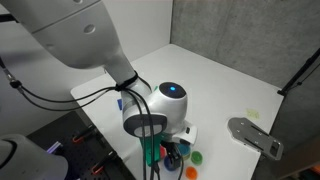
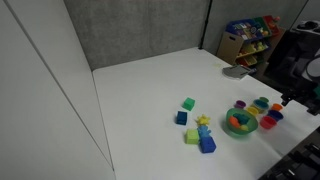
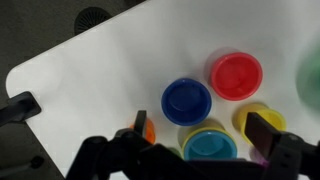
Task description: Put the small dark blue bowl in the small green bowl
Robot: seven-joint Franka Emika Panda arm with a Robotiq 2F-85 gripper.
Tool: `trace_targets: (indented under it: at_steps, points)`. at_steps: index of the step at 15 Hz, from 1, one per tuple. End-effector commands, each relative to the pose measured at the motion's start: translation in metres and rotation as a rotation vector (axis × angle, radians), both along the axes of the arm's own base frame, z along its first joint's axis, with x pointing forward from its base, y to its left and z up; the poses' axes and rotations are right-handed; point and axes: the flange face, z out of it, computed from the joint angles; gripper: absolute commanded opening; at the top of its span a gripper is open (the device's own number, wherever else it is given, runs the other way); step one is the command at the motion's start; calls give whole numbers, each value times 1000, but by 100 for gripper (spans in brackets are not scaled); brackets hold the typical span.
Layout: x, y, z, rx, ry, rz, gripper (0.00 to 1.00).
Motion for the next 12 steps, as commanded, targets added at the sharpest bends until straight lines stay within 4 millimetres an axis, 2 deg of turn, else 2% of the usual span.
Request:
trace_targets:
  at_steps: [1, 7, 12]
  points:
    - [-8, -16, -25, -31, -7, -23, 100]
    - [-22, -34, -64, -94, -7, -45, 100]
    - [-18, -45, -87, -131, -11, -47, 100]
